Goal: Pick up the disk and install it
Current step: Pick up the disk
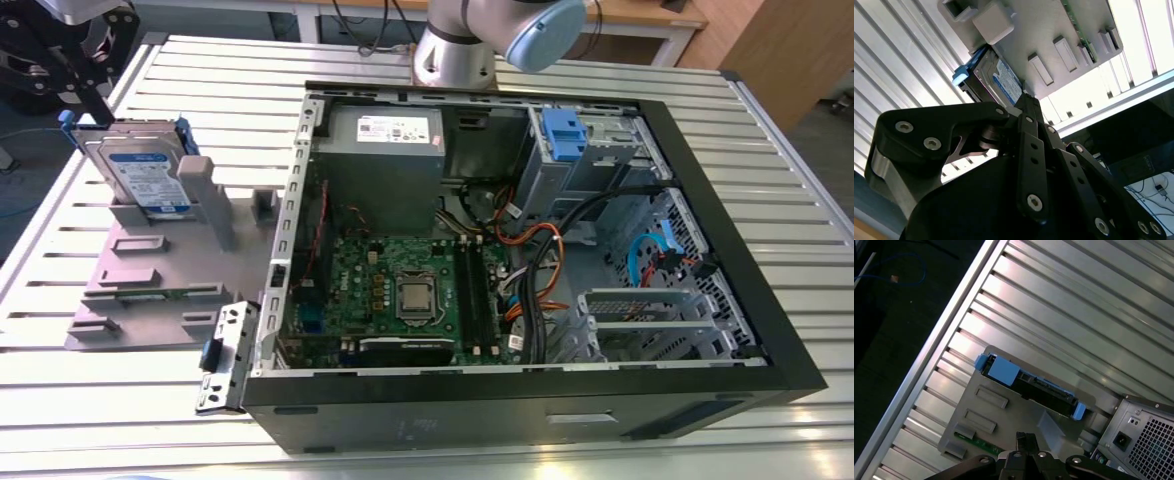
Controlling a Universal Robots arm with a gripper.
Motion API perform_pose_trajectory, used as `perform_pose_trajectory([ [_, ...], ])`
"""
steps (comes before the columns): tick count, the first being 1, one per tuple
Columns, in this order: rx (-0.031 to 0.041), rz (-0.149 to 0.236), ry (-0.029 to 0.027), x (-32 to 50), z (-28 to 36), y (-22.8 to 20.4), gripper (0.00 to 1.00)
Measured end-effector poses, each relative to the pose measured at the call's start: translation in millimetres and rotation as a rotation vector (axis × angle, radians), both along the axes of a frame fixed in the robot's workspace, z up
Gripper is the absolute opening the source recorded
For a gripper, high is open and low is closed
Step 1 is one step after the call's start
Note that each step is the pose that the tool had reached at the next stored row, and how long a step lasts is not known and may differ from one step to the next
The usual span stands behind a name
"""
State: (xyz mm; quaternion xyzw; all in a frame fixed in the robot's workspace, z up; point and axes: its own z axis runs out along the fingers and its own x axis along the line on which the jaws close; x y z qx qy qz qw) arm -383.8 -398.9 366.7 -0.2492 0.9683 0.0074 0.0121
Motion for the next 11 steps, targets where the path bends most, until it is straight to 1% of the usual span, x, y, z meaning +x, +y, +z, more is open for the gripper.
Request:
perform_pose_trajectory([
  [11,0.0,0.005,0.0,0.0,0.0,0.0,0.11],
])
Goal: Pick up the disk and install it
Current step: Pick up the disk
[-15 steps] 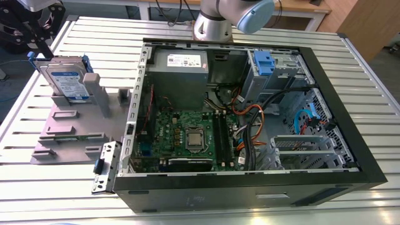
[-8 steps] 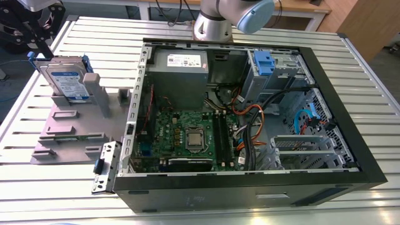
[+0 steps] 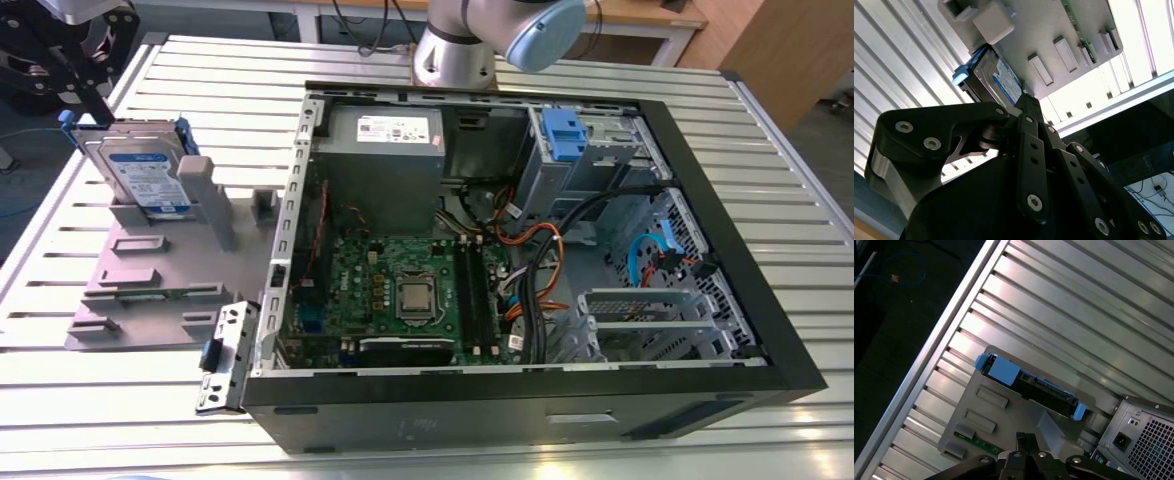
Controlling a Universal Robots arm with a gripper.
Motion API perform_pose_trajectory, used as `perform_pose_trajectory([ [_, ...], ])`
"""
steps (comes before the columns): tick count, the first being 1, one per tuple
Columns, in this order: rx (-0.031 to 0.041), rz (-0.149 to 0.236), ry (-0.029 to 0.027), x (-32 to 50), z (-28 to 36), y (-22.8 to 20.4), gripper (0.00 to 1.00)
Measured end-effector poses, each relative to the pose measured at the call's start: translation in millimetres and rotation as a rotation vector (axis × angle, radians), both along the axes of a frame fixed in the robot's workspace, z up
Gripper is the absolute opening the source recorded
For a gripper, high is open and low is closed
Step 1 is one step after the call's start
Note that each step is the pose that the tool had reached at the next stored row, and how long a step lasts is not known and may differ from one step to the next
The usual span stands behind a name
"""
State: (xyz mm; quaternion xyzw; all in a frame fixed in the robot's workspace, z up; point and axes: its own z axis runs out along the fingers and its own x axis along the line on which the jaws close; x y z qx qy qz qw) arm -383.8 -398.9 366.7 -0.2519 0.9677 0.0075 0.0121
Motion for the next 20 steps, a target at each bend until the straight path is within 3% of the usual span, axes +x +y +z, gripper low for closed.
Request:
perform_pose_trajectory([
  [20,0.0,0.01,0.0,0.0,0.0,0.0,0.11],
])
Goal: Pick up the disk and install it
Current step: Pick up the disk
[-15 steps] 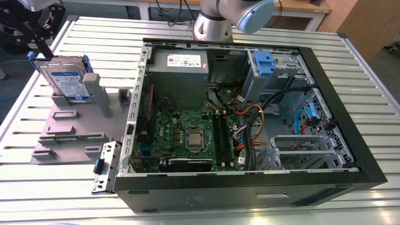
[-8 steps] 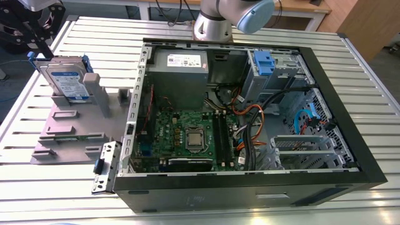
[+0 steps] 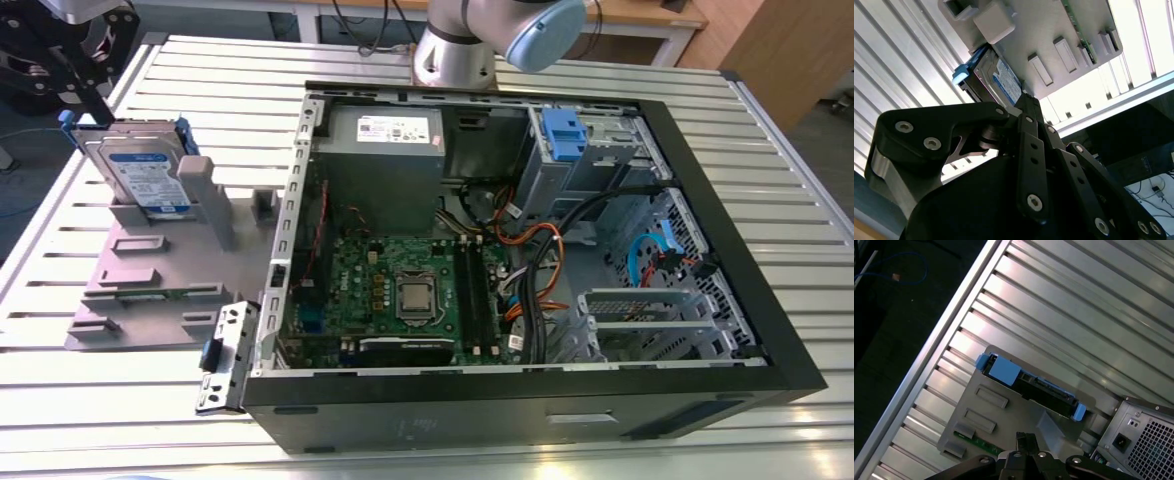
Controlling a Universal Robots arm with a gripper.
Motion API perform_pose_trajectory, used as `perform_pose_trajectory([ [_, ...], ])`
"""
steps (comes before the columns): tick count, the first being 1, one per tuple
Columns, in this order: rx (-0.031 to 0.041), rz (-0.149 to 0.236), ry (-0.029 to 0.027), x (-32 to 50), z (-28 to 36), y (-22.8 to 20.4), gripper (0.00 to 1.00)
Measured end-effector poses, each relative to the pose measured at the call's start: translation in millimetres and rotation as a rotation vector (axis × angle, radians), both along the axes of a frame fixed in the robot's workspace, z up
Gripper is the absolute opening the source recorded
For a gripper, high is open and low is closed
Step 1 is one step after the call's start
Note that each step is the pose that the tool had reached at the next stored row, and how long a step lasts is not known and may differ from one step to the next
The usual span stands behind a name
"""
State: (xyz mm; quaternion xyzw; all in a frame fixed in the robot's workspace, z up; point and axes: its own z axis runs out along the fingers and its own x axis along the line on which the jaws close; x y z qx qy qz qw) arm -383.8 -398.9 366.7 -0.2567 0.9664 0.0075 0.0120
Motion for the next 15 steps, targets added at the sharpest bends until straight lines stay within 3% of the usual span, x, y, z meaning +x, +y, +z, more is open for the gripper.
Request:
perform_pose_trajectory([
  [15,0.0,0.022,0.0,0.0,0.0,0.0,0.11],
])
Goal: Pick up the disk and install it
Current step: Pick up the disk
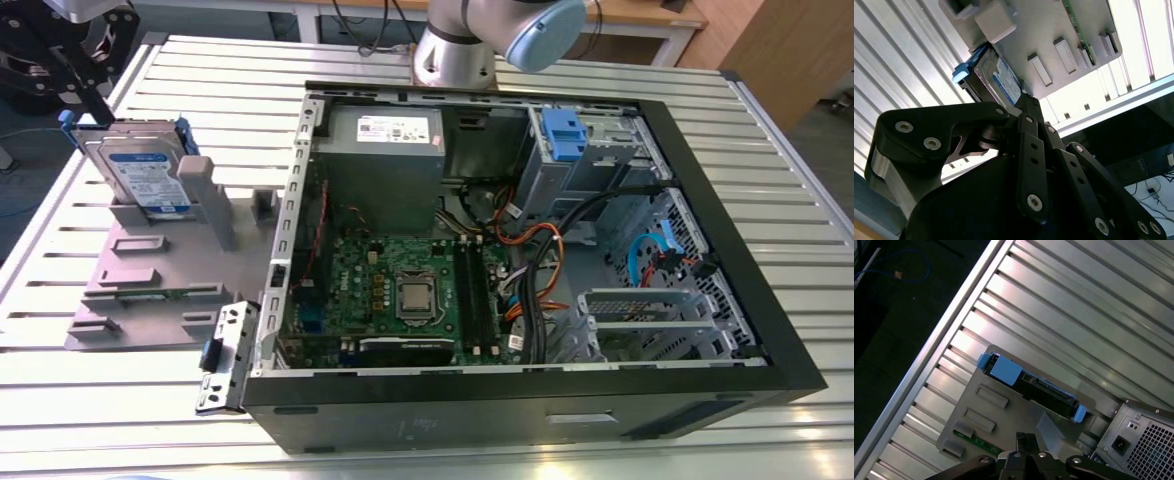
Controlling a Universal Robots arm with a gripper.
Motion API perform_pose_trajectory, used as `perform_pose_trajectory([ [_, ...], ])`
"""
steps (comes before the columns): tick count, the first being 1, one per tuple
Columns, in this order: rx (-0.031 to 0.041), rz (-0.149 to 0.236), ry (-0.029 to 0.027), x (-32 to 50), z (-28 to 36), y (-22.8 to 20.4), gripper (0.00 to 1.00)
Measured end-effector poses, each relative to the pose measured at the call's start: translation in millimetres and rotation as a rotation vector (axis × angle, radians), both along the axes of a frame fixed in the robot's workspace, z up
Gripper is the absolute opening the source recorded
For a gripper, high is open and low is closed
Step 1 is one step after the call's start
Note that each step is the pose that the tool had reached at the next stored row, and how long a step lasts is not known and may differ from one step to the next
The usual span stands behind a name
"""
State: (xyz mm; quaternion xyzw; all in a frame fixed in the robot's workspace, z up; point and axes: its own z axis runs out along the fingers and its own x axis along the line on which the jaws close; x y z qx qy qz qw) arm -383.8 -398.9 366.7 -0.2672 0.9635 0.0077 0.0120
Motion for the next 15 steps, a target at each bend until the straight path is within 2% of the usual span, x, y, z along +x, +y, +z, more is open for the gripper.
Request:
perform_pose_trajectory([
  [15,0.0,0.007,0.0,0.0,-0.1,0.0,0.11],
])
